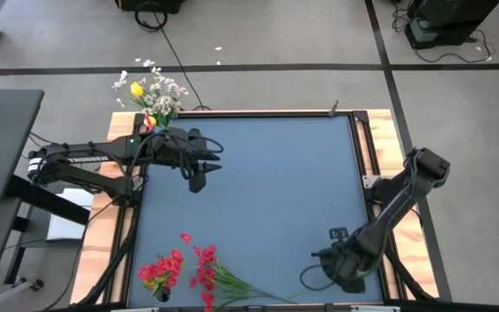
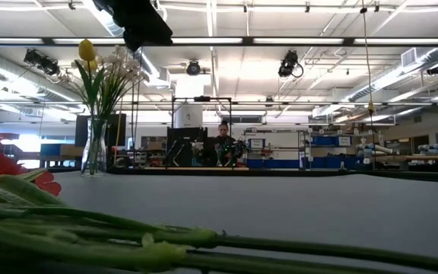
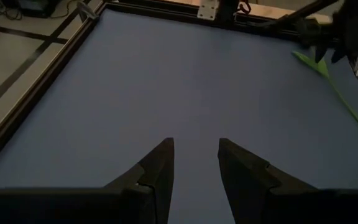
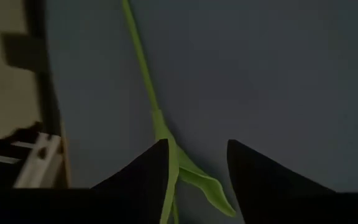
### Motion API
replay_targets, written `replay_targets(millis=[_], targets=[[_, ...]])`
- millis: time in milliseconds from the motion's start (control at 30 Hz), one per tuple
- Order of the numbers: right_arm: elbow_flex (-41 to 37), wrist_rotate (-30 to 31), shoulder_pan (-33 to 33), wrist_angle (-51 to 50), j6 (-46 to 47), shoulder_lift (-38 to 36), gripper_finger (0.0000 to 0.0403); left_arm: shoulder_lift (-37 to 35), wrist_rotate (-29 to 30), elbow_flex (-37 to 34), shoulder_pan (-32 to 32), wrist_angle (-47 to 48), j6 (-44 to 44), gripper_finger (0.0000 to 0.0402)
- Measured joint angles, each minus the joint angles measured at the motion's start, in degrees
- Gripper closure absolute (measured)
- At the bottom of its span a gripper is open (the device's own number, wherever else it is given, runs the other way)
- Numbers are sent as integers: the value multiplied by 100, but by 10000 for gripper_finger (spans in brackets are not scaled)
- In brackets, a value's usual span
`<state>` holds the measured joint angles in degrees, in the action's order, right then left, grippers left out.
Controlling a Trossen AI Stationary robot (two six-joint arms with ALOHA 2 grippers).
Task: Sort flowers into vase by color
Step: Put the black flowers into the yellow vase
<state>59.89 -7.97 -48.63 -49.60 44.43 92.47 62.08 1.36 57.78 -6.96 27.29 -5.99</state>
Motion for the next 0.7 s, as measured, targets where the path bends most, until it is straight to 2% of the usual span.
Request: replay_targets(millis=[267, 567, 700], targets=[[-4, 44, -343, 201, 242, 599, 188, 0, 18, 0, 2, 0, -71, 271], [-18, 204, -571, 444, 403, 585, 188, 0, 15, 0, 0, 2, -137, 271], [-338, 163, -642, 812, 678, 585, 194, 0, 15, 0, 0, 2, -147, 271]])
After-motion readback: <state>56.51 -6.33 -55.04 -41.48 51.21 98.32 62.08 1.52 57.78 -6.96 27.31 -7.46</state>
